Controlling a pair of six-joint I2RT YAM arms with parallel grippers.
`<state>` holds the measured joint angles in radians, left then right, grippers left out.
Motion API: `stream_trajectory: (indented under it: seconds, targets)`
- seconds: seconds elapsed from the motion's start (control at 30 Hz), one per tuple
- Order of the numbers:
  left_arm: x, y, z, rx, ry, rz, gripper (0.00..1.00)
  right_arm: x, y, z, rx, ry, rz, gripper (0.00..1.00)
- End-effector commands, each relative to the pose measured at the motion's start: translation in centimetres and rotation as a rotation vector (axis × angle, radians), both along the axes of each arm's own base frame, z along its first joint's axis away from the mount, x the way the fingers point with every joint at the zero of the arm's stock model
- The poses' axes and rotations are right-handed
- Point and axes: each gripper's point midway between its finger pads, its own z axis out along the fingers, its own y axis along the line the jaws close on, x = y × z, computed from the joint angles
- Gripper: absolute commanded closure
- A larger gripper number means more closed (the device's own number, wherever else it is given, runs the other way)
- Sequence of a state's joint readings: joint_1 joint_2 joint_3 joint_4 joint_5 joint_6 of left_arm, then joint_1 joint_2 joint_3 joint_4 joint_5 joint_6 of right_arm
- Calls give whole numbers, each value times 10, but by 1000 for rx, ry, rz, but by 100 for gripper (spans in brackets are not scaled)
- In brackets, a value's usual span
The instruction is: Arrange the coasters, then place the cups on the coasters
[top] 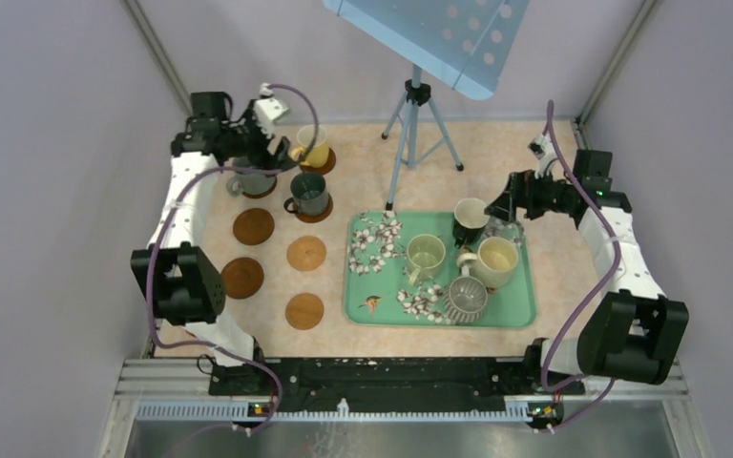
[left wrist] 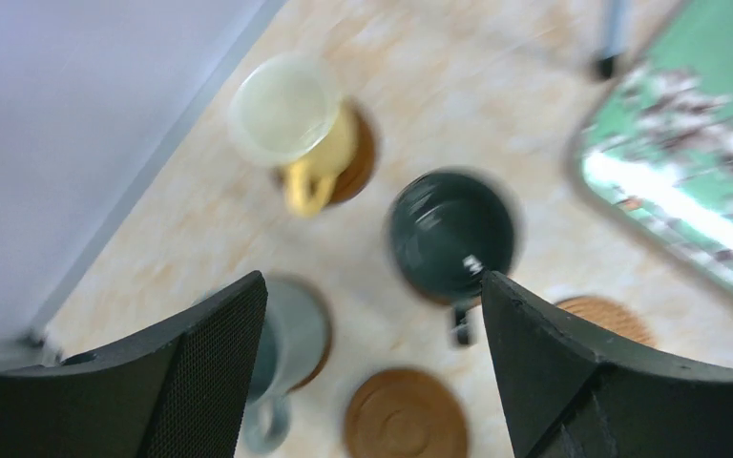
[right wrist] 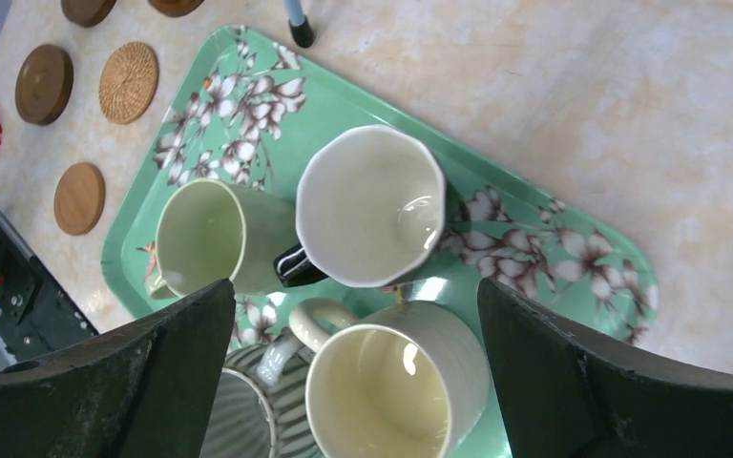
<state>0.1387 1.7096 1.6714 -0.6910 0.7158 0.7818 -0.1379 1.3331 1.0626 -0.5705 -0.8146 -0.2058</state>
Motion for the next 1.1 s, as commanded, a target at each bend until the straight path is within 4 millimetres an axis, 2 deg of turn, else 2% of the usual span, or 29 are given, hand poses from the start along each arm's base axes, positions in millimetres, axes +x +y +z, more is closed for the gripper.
stream_trajectory:
  seconds: [0.0, 0.1, 0.3, 0.37, 0.47, 0.57, 0.7, 0.87, 0.97, 1.07]
  targets:
    - [-42, -83, 19, -33, 32, -91, 13, 6, -22, 41, 20, -112, -53, 4]
    - [-66, -132, 18, -56, 61, -135, 14, 6, -33, 39, 26, -102, -93, 4]
    - [-137, -226, 21, -58, 66, -384, 9, 6, -37, 34, 48, -91, -121, 4]
    - [-158, -247, 10, -8, 79, -472, 8, 7, -37, 35, 52, -93, -121, 4]
    - [-178, -273, -19, 50, 160, -495, 13, 6, -36, 35, 56, -93, -120, 4]
    - [-189, -297, -33, 44, 181, -486, 15, 7, -37, 35, 54, -94, -128, 4]
    - [-205, -337, -27, -16, 117, -558, 16, 8, -38, 34, 54, -91, -136, 4]
    - [-219, -392, -32, -39, 175, -645, 40, 10, -41, 34, 44, -93, -149, 4]
    - [-224, -420, -42, -31, 185, -674, 45, 10, -43, 34, 32, -93, -160, 4]
    - [-224, -437, -54, -1, 167, -679, 45, 11, -47, 36, 19, -103, -178, 4]
